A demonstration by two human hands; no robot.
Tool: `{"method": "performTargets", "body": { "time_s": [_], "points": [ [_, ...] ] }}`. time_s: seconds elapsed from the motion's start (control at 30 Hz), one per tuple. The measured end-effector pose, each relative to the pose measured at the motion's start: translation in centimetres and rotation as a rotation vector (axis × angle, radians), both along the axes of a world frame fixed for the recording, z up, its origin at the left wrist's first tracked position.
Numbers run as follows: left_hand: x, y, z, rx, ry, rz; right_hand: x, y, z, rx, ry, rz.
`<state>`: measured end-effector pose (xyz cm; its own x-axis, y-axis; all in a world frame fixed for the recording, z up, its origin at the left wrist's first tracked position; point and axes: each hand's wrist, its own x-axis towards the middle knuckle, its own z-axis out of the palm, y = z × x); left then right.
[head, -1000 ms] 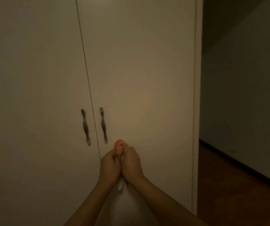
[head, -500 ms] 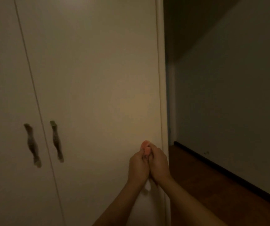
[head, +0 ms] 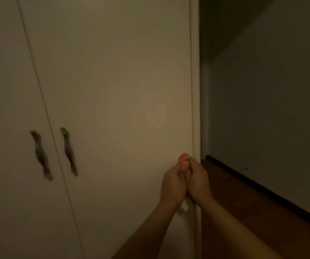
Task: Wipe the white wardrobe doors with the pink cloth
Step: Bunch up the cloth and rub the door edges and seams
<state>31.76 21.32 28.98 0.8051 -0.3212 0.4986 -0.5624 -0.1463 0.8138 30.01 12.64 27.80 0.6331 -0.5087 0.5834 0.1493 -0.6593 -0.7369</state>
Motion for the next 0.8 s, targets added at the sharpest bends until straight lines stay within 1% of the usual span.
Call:
{"method": "performTargets", "body": {
  "time_s": [0.17, 0.33, 0.6, 0.8],
  "points": [
    [0.0, 4.7, -0.2, -0.030, -0.018, 0.029, 0.4, 4.7, -0.3, -0.018, -0.011, 0.054],
    [0.3, 11.4, -0.4, -0.033, -0.018, 0.132, 0.9, 11.4, -0.3, -0.020, -0.050, 0.150],
    [1.0, 21.4, -0.5, -0.033, -0.036, 0.250, 1.8, 21.1, 0.2, -0.022, -0.033, 0.281],
    [0.9, 28.3, -0.4, -0.079, -0.044, 0.329, 2.4, 28.0, 0.6, -0.022, -0.007, 0.383]
  ]
}}
